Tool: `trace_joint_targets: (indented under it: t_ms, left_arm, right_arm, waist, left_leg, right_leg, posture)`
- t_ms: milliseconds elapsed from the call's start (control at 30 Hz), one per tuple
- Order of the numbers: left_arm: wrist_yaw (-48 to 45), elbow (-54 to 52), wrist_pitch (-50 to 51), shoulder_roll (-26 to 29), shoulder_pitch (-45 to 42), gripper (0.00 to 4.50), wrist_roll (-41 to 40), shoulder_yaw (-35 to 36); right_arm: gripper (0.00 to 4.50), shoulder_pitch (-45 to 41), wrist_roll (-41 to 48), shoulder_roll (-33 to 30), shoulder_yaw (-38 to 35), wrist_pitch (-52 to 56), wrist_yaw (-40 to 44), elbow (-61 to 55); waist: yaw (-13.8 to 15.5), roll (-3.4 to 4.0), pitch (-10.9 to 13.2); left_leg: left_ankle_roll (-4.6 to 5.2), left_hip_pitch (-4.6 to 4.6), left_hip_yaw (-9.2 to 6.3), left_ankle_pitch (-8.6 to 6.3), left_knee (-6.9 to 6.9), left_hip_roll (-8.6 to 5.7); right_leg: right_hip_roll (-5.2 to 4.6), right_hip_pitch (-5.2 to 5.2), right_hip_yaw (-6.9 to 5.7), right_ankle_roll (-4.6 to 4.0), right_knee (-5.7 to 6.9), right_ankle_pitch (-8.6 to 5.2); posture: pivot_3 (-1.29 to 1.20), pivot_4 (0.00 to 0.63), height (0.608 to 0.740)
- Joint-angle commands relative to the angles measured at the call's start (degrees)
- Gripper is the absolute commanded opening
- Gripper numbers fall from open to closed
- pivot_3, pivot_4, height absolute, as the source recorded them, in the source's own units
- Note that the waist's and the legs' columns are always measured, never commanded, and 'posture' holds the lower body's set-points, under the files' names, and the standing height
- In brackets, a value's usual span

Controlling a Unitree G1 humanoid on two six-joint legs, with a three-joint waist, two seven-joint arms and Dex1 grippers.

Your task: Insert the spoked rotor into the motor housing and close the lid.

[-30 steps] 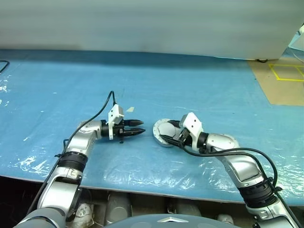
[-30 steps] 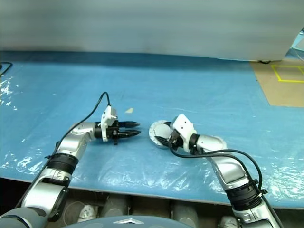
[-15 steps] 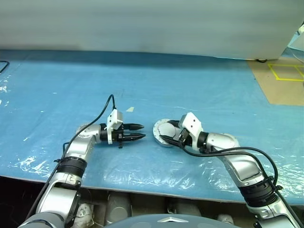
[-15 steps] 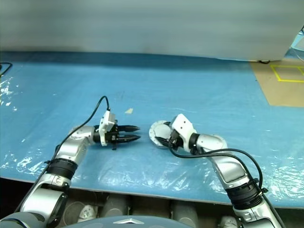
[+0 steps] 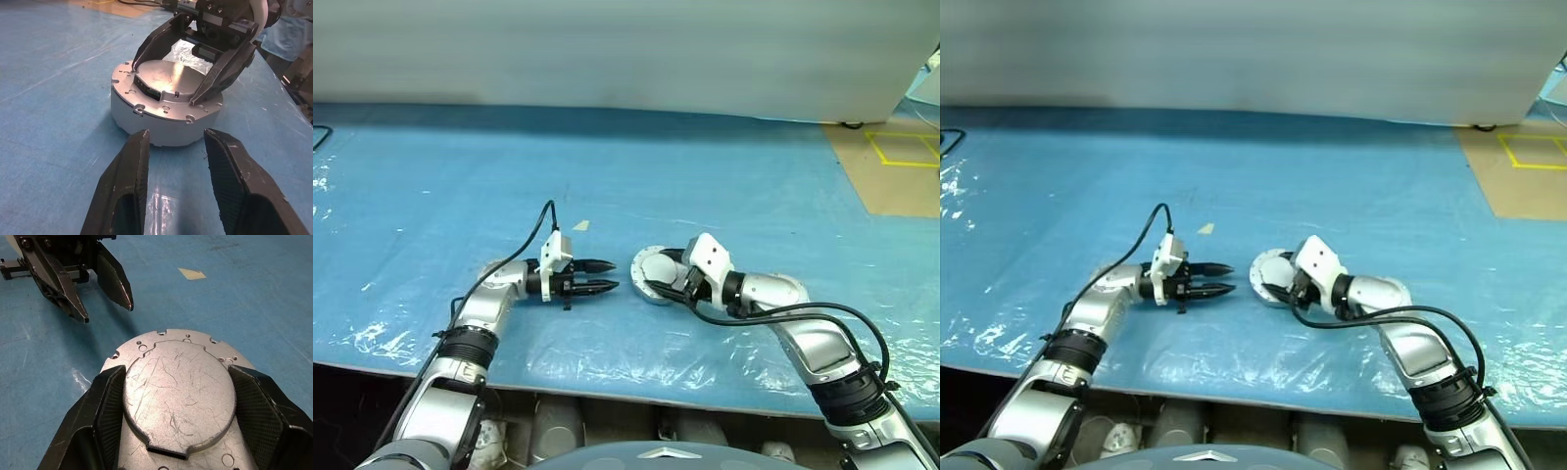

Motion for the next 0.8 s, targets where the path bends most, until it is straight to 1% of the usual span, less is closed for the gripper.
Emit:
trace_joint_targets:
  t_ms: [33,300,433,600,700,800]
  left_arm:
    - [0.67,-1.02,-1.76,-0.05,0.41,1.85,0.1,0.26]
    - [1.33,-1.3,-2.19,0.21,0.78,1.85,0.34,0.11]
    - [2.84,-1.9,-1.17,-1.2,-0.68,1.85,-0.05,0.19]
    - [4.39,-0.53,-1.03,-3.05,-3.18,1.85,1.37,-1.15]
    - [7.25,0.52,0.85,-4.37,-4.9,1.85,3.43,-2.26]
    - [9.65,2.05,0.39,-5.59,-6.69,1.85,4.76,-2.45]
  right_arm:
    - [2.96,1.35,-2.34,-0.52,0.22,0.44,-1.48,2.14]
    - [2.96,2.62,-0.41,-0.73,0.71,2.72,-0.28,2.14]
    - [2.96,2.53,-0.4,-0.74,0.7,2.9,-0.25,2.22]
    - [2.96,2.33,-0.37,-0.42,0.6,3.05,-0.47,2.21]
    - [2.96,2.5,-0.36,-0.26,0.55,3.2,-0.75,1.97]
    - [2.96,3.17,-0.35,-0.2,0.36,3.34,-1.1,1.47]
  waist:
    - [0.01,0.0,0.0]
    - [0.05,0.0,-0.02]
    - [0.09,0.0,-0.02]
    - [0.14,0.0,-0.02]
    - [0.1,-0.01,-0.03]
    - [0.1,-0.01,-0.03]
  left_leg:
    - [0.0,0.03,0.0,0.0,0.01,0.0]
    - [0.0,0.15,0.0,0.0,0.01,0.0]
    - [0.0,0.15,0.01,0.0,-0.01,0.0]
    - [0.0,0.15,0.0,0.0,0.01,-0.01]
    - [0.0,0.15,0.0,0.0,0.0,-0.01]
    - [0.0,0.16,0.0,0.0,-0.02,-0.01]
  right_leg:
    - [0.0,0.03,0.02,0.0,0.0,0.0]
    - [-0.01,0.17,0.02,-0.01,-0.02,-0.01]
    - [-0.01,0.17,0.02,-0.01,-0.03,-0.01]
    - [-0.01,0.18,0.02,-0.01,-0.02,-0.01]
    - [-0.01,0.18,0.02,-0.01,-0.03,-0.01]
    - [-0.01,0.18,0.02,0.0,-0.04,-0.01]
  posture:
    - [0.0,0.15,0.74]
    - [0.0,0.15,0.74]
    - [0.0,0.15,0.74]
    - [0.0,0.15,0.74]
    - [0.0,0.15,0.74]
    - [0.0,0.15,0.74]
